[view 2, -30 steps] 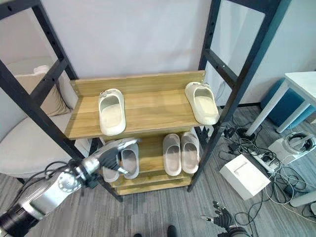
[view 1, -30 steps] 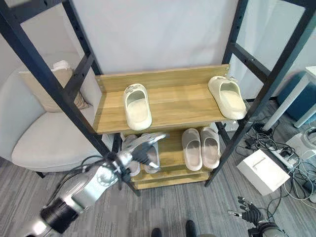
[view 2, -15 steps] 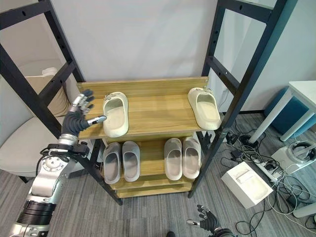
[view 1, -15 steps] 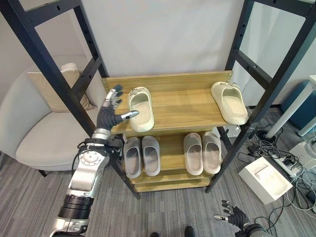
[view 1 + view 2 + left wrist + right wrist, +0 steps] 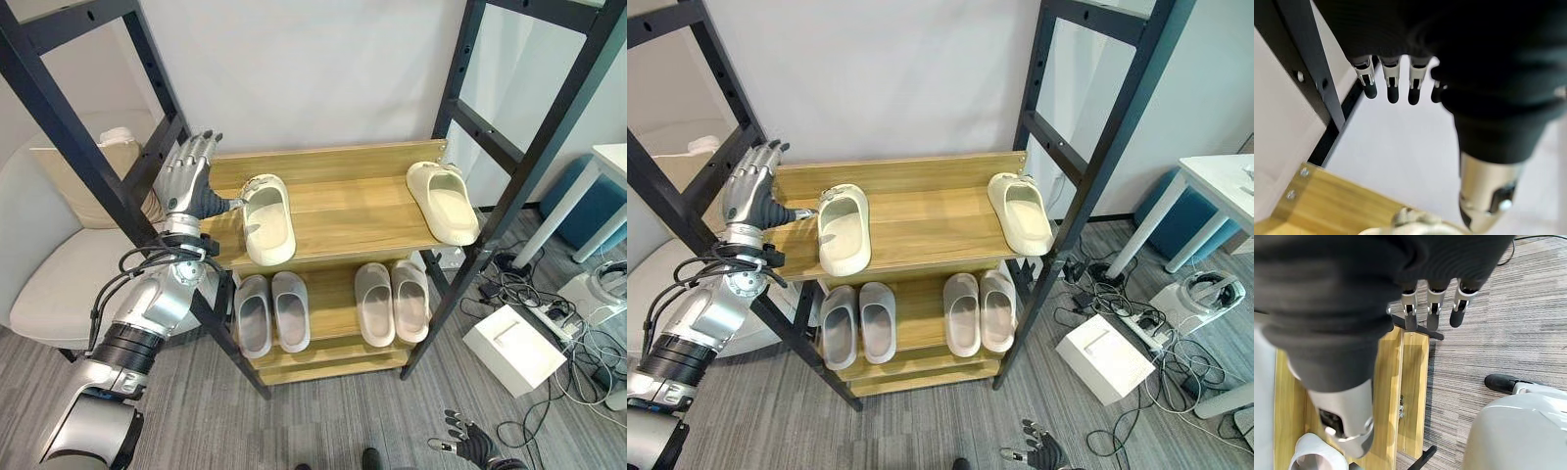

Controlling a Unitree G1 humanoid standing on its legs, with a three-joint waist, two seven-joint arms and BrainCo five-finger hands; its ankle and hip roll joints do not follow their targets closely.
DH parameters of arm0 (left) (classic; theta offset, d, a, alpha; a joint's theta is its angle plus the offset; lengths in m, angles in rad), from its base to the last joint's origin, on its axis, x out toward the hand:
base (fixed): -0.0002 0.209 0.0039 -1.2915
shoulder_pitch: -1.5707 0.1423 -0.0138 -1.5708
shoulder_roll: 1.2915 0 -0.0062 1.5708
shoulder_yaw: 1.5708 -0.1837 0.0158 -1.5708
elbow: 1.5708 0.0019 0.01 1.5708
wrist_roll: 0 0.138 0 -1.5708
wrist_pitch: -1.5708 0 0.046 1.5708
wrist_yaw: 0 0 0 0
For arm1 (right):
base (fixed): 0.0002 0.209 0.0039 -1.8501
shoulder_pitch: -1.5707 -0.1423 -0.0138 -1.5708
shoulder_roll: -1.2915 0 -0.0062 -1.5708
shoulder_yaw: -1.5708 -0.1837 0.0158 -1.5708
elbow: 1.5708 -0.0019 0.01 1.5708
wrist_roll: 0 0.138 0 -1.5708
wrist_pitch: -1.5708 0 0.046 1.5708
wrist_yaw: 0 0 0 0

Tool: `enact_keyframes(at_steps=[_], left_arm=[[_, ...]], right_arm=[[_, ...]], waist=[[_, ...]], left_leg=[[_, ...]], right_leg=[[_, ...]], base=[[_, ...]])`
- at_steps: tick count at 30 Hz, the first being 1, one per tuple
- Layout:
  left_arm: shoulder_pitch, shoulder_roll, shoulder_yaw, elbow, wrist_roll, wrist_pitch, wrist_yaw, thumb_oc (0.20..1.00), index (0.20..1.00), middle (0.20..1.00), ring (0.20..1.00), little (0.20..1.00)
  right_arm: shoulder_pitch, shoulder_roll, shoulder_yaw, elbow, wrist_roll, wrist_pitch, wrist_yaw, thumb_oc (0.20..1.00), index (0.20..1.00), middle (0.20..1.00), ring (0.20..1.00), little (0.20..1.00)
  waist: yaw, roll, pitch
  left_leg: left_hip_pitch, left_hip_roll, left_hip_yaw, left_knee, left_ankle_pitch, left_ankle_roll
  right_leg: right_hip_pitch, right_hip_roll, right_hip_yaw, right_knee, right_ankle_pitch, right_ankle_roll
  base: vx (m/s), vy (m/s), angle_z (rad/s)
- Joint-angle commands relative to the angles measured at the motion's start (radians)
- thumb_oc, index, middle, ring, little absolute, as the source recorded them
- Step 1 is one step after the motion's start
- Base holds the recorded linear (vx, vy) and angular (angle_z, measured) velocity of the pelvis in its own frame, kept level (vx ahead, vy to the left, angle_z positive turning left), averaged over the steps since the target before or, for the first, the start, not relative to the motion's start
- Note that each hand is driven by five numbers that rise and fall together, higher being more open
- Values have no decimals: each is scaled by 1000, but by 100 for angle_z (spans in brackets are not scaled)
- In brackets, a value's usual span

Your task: Arrange the slippers neatly on the shoe rack.

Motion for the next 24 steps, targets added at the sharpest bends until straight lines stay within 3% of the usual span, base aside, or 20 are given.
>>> enact_keyframes(at_steps=[1, 7, 24], left_arm=[[-157, 13, -17, 91, 50, 10, 38, 1000, 1000, 1000, 1000, 1000], [-245, 29, -78, 232, 95, 67, 50, 1000, 1000, 1000, 1000, 1000], [-502, 89, -255, 564, 27, 93, 28, 1000, 1000, 1000, 1000, 1000]], right_arm=[[-9, -37, 6, -89, 26, -51, -4, 1000, 1000, 1000, 1000, 1000], [3, -44, 2, -115, 43, -61, -10, 1000, 1000, 1000, 1000, 1000], [-4, -77, 14, -140, 96, -75, -17, 1000, 1000, 1000, 1000, 1000]], waist=[[-7, -28, 7], [-23, -26, 19], [-66, -14, 57]], left_leg=[[39, 1, 23, 0, -20, -43], [36, 5, 37, 0, -20, -42], [12, 15, 76, 0, -11, -46]], right_leg=[[79, -43, -1, 15, -22, 81], [65, -38, 17, 20, -22, 82], [5, -23, 59, 32, -11, 88]], base=[[11, -9, -11], [5, -1, -6], [-7, -7, -9]])
